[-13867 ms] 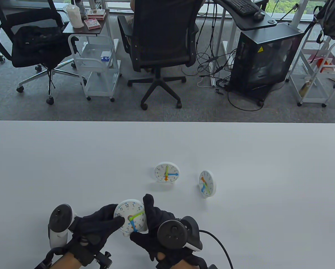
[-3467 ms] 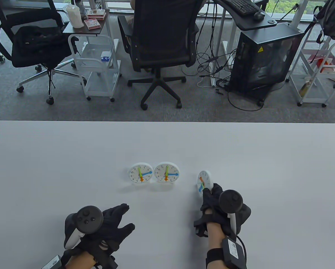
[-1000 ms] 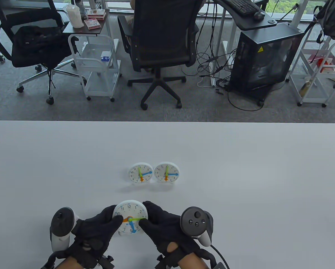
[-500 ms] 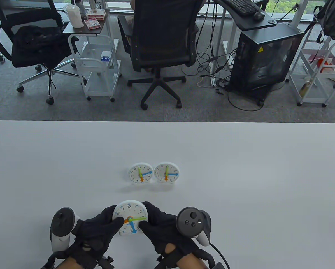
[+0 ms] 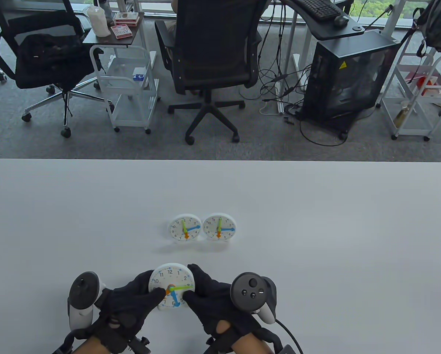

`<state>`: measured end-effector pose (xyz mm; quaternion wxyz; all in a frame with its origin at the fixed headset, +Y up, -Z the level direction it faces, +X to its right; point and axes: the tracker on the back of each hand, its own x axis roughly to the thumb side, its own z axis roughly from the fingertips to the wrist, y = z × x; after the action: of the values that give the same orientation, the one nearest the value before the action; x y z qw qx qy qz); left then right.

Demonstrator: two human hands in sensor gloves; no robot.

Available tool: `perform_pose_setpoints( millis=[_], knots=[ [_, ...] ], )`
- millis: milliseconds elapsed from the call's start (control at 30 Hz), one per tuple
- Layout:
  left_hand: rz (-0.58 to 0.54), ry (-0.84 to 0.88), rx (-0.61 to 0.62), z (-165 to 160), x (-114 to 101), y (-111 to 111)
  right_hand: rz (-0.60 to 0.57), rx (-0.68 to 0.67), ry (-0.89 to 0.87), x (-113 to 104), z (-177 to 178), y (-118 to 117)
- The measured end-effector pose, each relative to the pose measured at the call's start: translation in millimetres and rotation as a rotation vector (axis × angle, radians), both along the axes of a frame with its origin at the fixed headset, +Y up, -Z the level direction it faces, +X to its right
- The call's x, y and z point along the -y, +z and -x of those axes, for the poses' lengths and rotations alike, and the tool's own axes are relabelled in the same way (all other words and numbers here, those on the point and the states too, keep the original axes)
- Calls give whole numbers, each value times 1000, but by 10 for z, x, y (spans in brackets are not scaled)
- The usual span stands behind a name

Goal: Turn clock hands to synchronize teaching clocks

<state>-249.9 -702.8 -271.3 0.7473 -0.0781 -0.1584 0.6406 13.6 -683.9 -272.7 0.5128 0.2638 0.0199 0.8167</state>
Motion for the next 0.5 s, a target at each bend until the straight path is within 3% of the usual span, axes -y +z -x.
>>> perform_pose_setpoints(
  millis=[500],
  knots=[
    [20, 9, -1, -4, 2, -10, -17, -1, 8, -2, 26, 18]
  ],
)
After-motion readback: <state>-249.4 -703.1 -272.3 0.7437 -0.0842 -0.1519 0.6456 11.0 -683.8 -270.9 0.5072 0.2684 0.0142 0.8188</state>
